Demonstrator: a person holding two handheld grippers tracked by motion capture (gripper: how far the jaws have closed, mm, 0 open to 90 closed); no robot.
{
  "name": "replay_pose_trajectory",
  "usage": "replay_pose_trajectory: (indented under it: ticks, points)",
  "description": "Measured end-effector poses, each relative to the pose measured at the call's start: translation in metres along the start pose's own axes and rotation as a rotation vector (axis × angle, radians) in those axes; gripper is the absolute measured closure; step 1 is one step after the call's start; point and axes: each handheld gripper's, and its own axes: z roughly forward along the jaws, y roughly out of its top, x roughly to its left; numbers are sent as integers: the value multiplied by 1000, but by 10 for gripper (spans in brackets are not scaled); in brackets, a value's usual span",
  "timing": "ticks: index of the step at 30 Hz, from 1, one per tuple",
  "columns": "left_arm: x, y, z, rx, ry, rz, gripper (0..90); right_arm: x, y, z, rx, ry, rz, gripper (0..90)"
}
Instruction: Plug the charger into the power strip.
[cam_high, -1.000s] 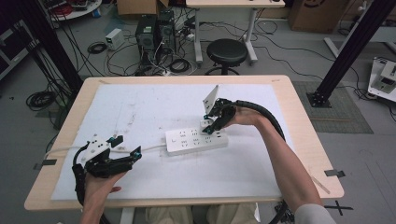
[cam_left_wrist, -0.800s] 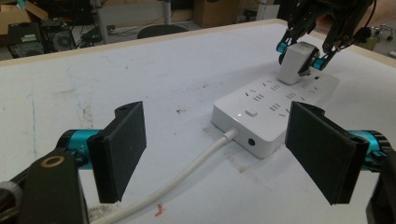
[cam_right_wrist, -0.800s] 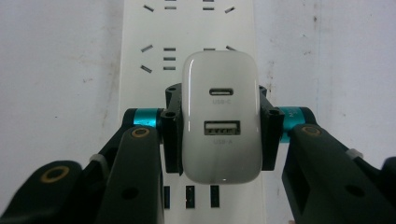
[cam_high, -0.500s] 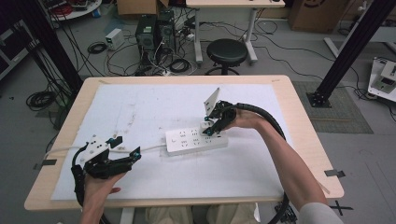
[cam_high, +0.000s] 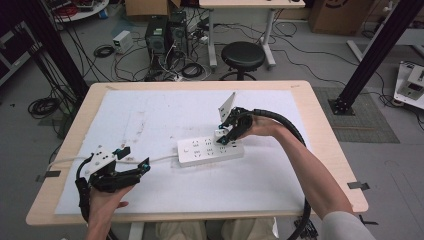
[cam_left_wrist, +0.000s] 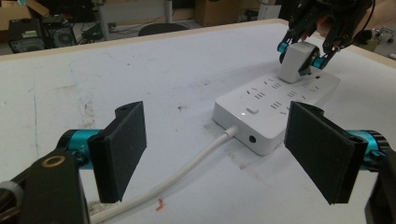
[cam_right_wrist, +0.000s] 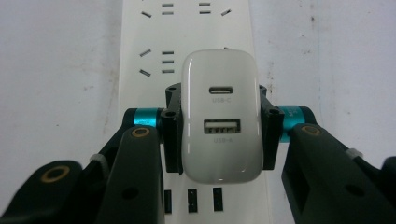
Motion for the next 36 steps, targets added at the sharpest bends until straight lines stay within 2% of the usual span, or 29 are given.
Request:
replay_pose_trajectory:
  ticks: [1,2,4,5,9,14,17,21,26,36]
  points:
    - [0,0,0,0,0,0,210,0,0,0,0,0,0,639]
    - [0,1,-1,2,1,6,210,5,0,1,-6,-28,-20,639]
    - [-1,1,-2,1,2,6,210,6,-1,1,-9,-34,-19,640]
    - [-1,1,-3,-1,3,4,210,12,-2,1,-18,-74,-32,639]
    - [-2,0,-2,2,2,2,210,14,-2,2,-22,-85,-35,640]
    - [-2,0,-2,-4,5,2,210,10,-5,2,-39,-58,-24,640]
    - [0,0,-2,-7,7,-3,210,2,-7,4,-60,-11,6,640]
    - [2,-2,-4,-6,11,-9,210,-2,-8,6,-72,13,-1,640]
    - [0,0,-6,-9,14,1,210,-1,-10,6,-86,12,16,640]
    - [0,-1,-8,-12,17,-4,210,2,-10,6,-88,-9,14,635]
